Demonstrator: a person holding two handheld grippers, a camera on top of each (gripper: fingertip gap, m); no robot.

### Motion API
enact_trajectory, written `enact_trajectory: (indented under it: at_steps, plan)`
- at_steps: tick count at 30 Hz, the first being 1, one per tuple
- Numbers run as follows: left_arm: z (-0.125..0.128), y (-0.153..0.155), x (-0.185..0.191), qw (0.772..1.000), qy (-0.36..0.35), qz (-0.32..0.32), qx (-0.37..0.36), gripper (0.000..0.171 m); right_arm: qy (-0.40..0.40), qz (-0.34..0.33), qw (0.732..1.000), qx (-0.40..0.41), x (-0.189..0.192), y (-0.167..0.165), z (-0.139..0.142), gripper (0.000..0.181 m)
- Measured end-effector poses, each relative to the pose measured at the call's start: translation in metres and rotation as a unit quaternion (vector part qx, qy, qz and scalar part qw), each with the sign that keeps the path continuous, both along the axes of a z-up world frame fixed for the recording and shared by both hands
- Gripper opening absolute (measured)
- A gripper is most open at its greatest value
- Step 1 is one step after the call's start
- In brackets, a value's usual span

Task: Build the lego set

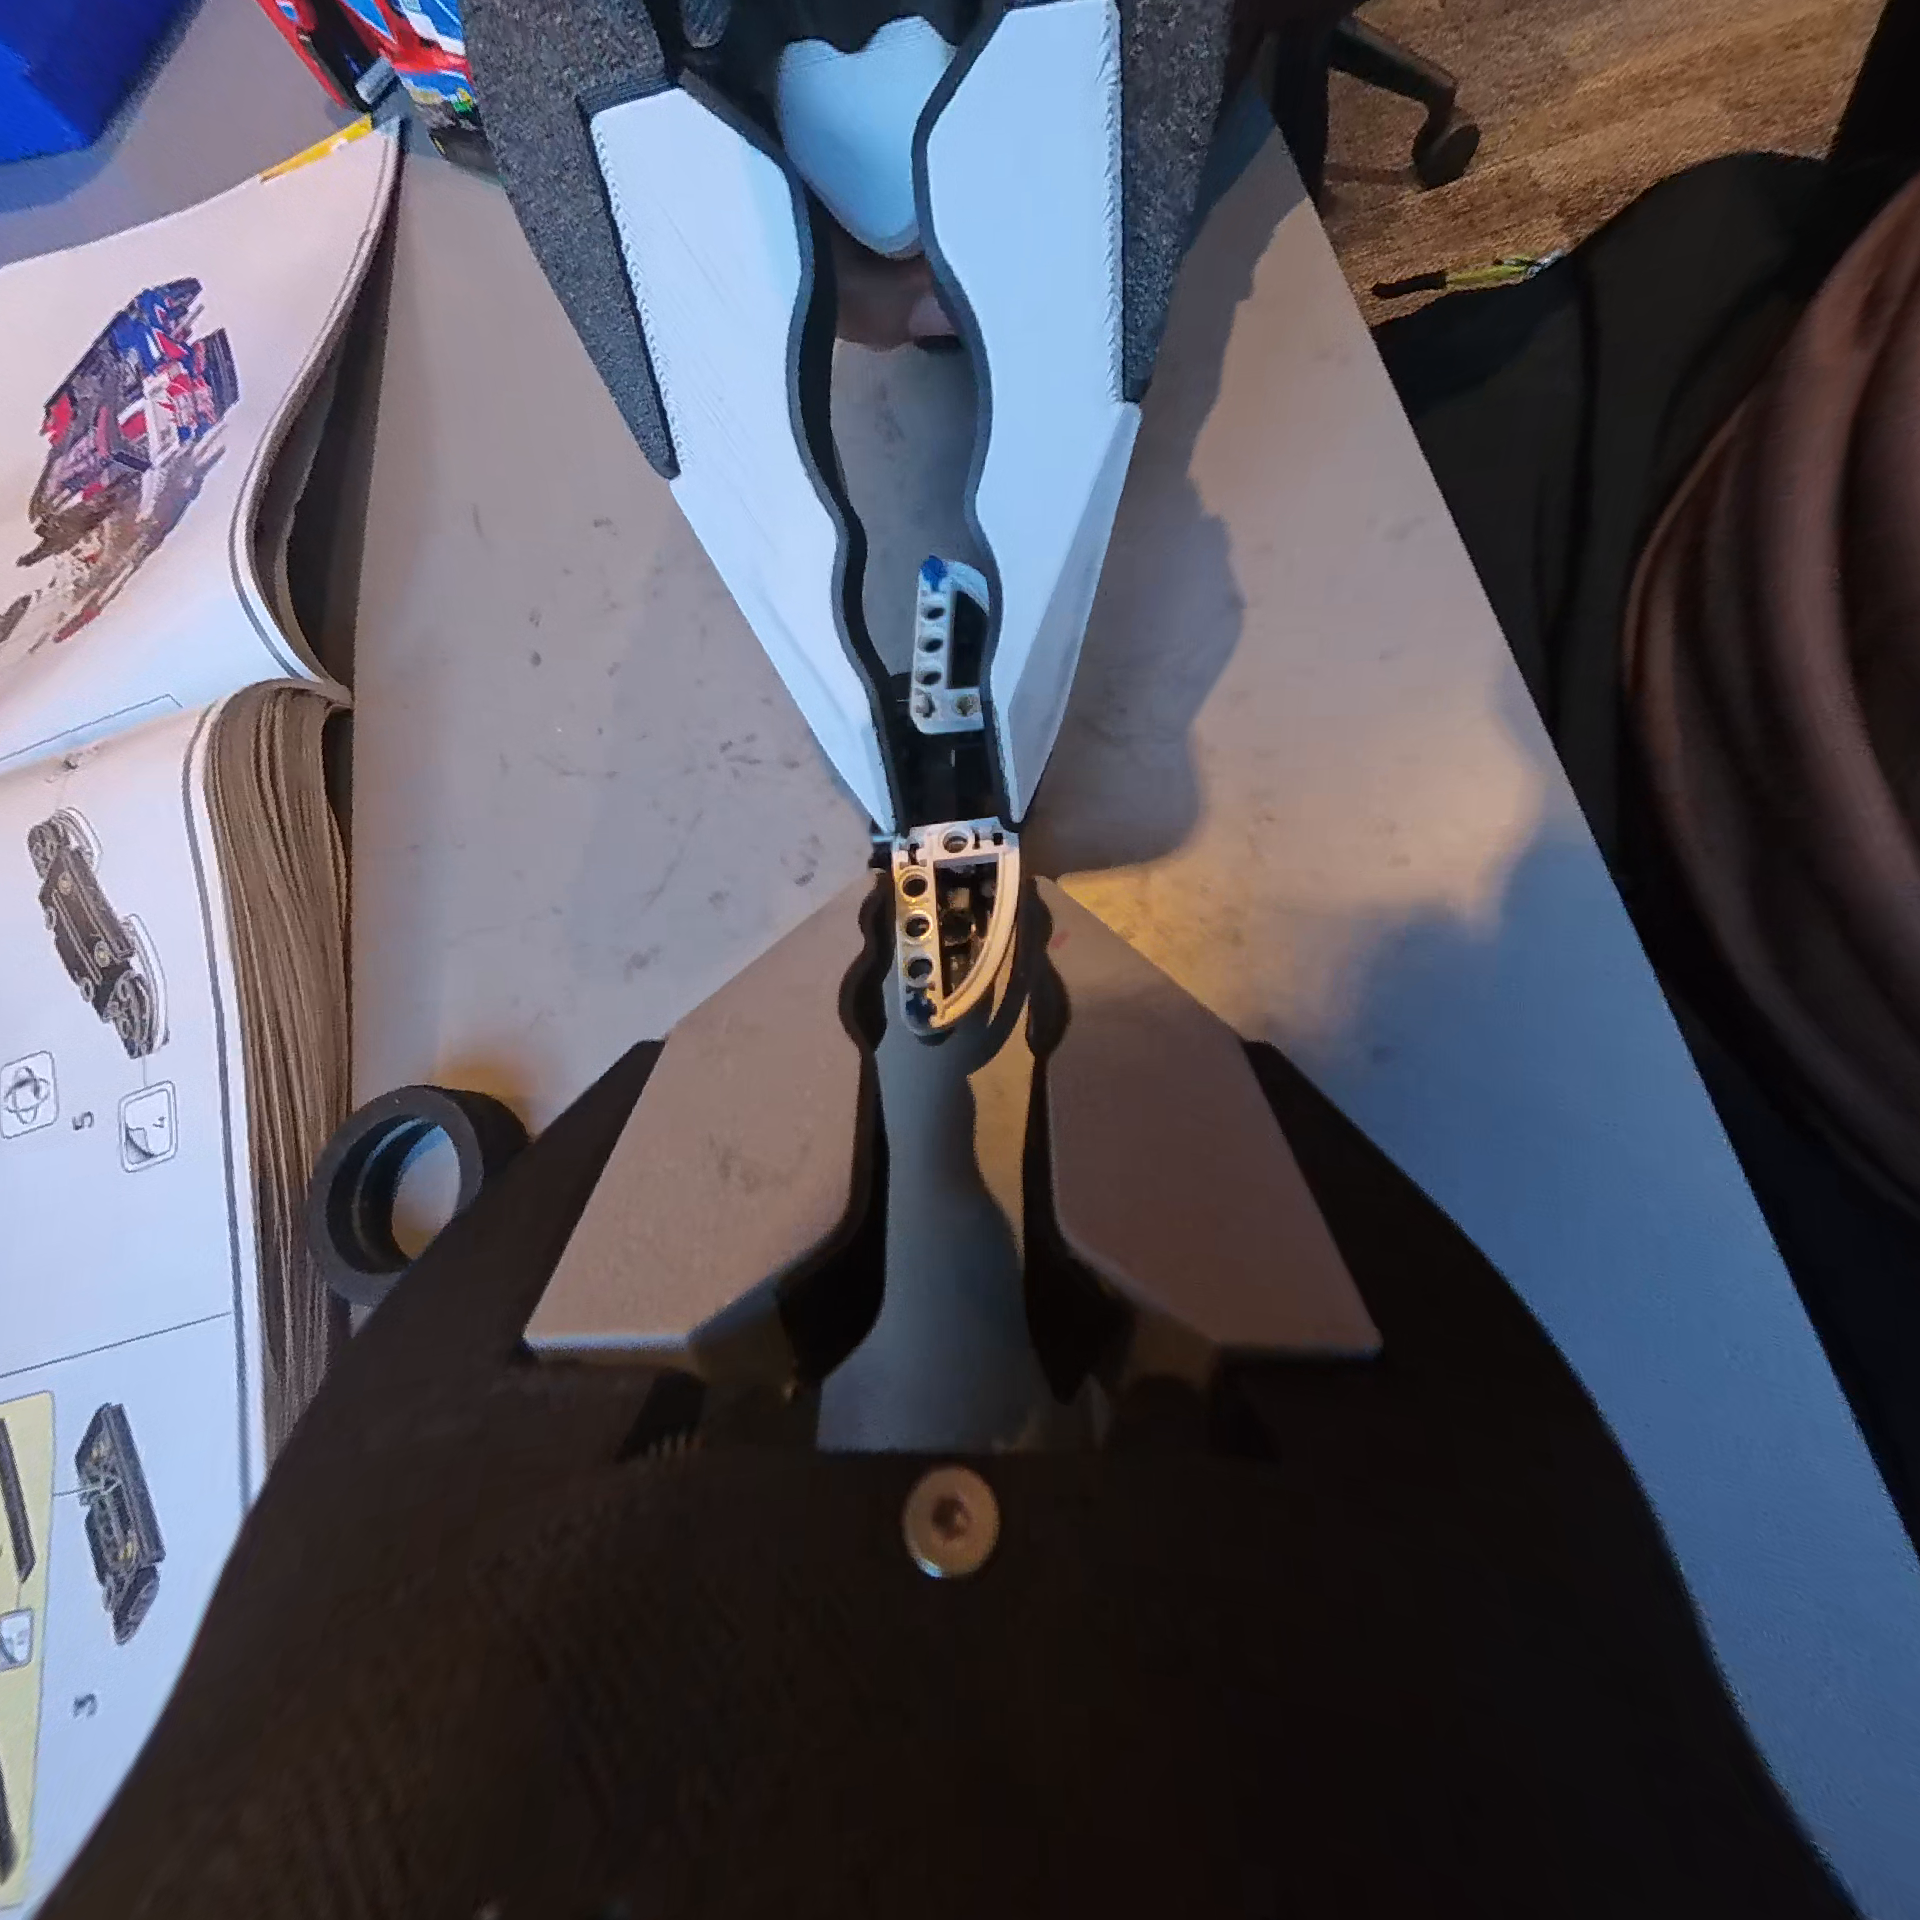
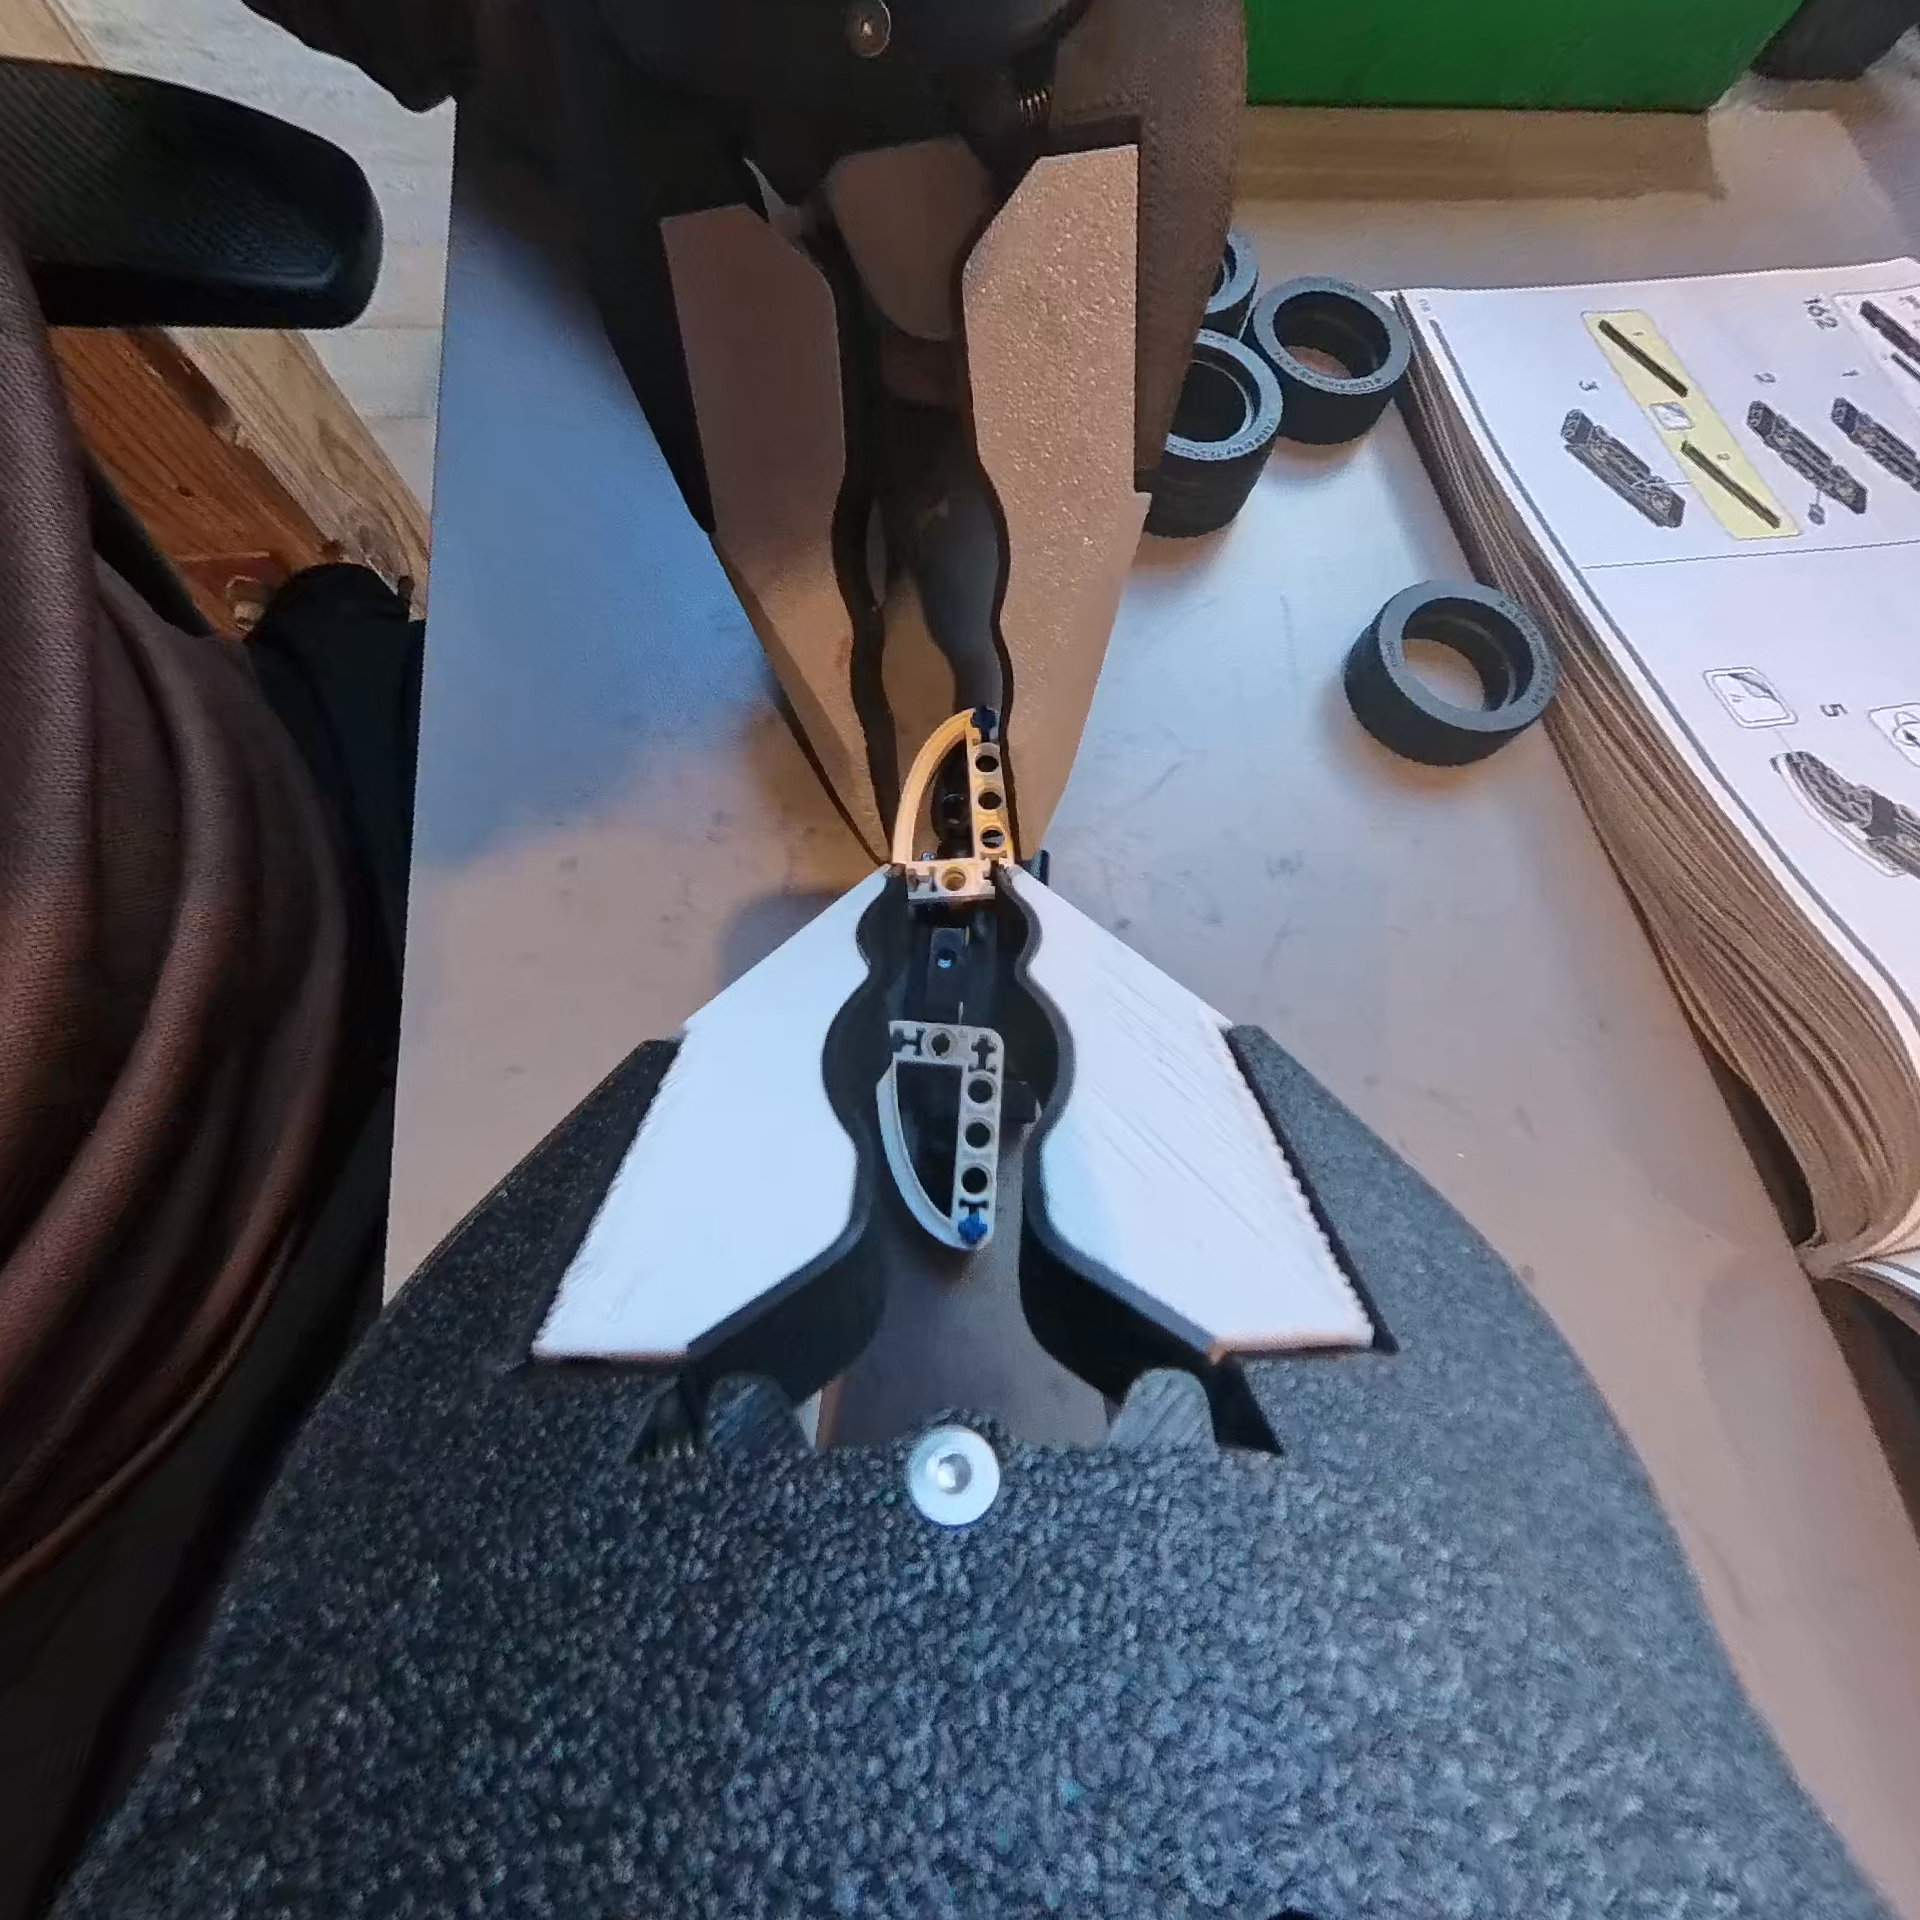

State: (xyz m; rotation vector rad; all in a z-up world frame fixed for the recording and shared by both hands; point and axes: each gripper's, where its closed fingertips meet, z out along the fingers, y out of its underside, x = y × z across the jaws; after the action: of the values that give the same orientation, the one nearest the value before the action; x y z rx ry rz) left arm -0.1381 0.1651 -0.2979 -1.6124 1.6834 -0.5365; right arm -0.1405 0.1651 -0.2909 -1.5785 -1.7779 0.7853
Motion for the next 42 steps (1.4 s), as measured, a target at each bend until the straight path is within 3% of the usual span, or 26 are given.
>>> enact_trajectory:
  at_steps: [7, 11, 14, 20, 24, 27, 33, 38, 42]
  plan:
    - [0.005, 0.000, -0.001, 0.999, -0.005, -0.033, 0.002, 0.020, -0.023, -0.013, 1.000, -0.010, 0.007, 0.002, -0.003, 0.016]
    - [0.011, -0.002, -0.007, 0.999, -0.020, -0.050, -0.003, 0.021, -0.043, -0.042, 0.998, -0.031, 0.019, 0.005, -0.007, 0.039]
    - [0.010, -0.003, -0.007, 0.998, -0.018, -0.051, -0.007, 0.021, -0.063, -0.030, 0.998, -0.007, 0.016, 0.007, -0.012, 0.038]
    - [0.008, -0.012, -0.021, 1.000, -0.001, -0.012, -0.012, 0.021, -0.096, 0.094, 0.991, 0.000, 0.011, -0.008, -0.016, 0.028]
    - [0.017, -0.030, -0.021, 0.998, -0.038, 0.037, -0.044, 0.021, -0.104, 0.200, 0.971, 0.079, 0.009, -0.017, -0.015, 0.028]
    - [0.012, -0.037, -0.015, 0.996, -0.046, 0.062, -0.045, 0.021, -0.126, 0.234, 0.958, 0.106, 0.009, -0.020, -0.014, 0.028]
    - [0.014, -0.033, -0.007, 0.994, -0.033, 0.100, -0.023, 0.021, -0.123, 0.187, 0.972, 0.078, 0.015, -0.022, -0.008, 0.040]
    - [0.010, -0.034, 0.001, 0.993, -0.022, 0.116, -0.012, 0.020, -0.055, 0.155, 0.985, 0.044, 0.004, -0.028, 0.013, 0.029]
    - [0.004, -0.035, 0.003, 0.992, -0.005, 0.126, -0.013, 0.021, -0.058, 0.165, 0.984, 0.036, 0.003, -0.033, 0.008, 0.026]
